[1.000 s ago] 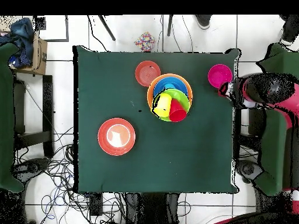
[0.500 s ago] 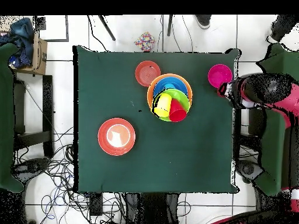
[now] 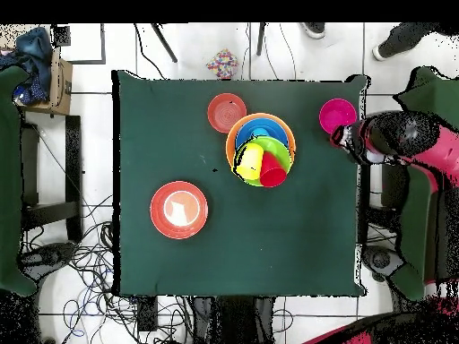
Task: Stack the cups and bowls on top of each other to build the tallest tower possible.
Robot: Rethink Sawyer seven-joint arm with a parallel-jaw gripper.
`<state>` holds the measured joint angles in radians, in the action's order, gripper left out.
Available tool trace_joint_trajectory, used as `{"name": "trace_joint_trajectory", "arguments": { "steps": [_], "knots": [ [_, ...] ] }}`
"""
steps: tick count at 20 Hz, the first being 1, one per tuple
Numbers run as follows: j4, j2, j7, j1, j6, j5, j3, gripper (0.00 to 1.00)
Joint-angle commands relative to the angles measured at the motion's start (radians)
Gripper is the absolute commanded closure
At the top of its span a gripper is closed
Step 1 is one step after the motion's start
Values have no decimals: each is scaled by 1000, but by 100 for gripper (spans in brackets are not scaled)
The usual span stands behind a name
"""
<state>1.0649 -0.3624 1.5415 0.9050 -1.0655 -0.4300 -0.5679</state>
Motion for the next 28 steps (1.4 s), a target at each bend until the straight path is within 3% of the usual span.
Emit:
{"name": "trace_joint_trajectory", "arguments": {
  "steps": [1,26,28],
  "knots": [
    [-76,56,-209,-60,16,-62,-29,0],
    [-275,150,-182,-113,-44,-53,-6,0],
    [-255,137,-176,-110,-37,-47,-1,0]
  ]
}}
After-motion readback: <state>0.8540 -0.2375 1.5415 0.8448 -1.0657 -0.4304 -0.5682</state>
